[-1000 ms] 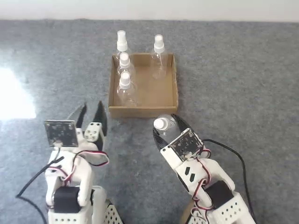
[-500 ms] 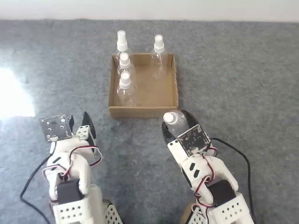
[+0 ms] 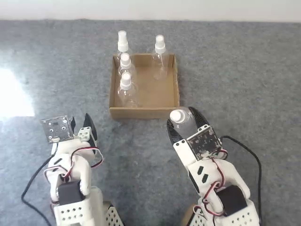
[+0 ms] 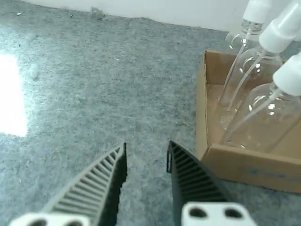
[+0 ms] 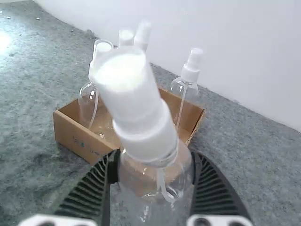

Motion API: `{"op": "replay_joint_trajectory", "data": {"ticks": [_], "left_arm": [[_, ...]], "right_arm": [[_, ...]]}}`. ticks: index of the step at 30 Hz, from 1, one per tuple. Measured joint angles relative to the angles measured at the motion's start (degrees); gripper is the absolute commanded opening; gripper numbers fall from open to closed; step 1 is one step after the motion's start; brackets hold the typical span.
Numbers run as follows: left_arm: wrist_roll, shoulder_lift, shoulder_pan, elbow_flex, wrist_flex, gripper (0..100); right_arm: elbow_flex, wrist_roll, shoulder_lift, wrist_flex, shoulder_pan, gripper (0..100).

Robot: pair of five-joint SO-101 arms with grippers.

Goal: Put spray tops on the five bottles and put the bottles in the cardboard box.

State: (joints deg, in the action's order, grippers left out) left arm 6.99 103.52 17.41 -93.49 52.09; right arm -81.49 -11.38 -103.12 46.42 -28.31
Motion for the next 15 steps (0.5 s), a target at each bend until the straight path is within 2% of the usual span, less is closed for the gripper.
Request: {"op": "replay_joint_trajectory", "data": {"ticks": [9,15], "left_arm": [[-2.6,0.0,0.0,0.0,0.0,13],[-2.6,0.0,0.0,0.0,0.0,13]], "right_arm": [[7.1,-0.1,-0.1,3.0,0.0,8.7],[16.5,-3.1,-0.7,7.2,0.0,8.7]]}}
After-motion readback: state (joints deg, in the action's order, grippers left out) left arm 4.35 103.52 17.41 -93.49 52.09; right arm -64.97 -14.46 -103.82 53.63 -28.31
